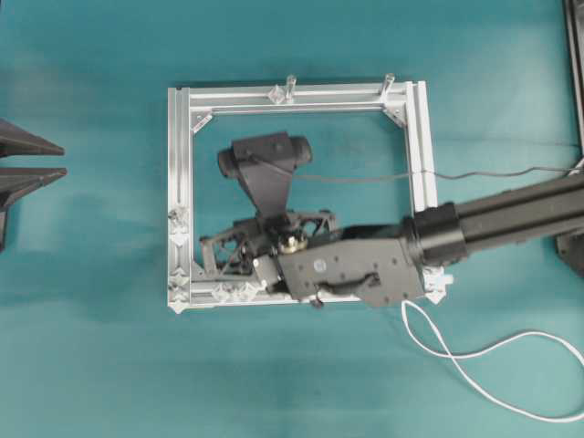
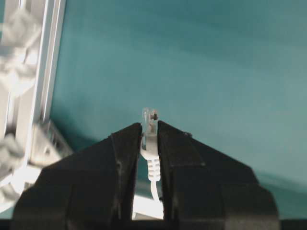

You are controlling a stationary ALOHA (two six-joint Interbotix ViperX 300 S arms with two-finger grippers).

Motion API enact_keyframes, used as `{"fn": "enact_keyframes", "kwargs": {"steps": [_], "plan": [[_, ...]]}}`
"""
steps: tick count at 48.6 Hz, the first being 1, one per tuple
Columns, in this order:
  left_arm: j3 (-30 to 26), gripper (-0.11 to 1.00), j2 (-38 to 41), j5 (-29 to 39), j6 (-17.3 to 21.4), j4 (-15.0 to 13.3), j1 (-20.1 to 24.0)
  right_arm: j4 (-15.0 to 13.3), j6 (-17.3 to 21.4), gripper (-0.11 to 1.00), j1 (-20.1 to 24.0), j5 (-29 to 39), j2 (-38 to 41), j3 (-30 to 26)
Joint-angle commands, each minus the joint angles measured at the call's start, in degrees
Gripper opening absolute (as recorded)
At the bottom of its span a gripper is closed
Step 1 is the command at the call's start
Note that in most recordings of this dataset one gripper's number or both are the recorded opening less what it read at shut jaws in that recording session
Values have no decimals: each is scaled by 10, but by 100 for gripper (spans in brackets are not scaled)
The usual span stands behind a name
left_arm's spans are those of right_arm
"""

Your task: Move the cable alternately left and right between 8 closely spaced pins so it hooks onto each one.

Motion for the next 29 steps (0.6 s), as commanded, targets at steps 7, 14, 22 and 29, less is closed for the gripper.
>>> {"fn": "enact_keyframes", "kwargs": {"steps": [7,14,22,29], "plan": [[-5,47,4,-5,-2,2,2,-5,-27,14,-25,-4,-13,-5],[-5,47,4,-5,-2,2,2,-7,-43,14,-35,-25,-12,-5],[-5,47,4,-5,-2,2,2,-9,-48,14,-37,-46,4,-23],[-5,47,4,-5,-2,2,2,-9,-49,14,-37,-57,30,-56]]}}
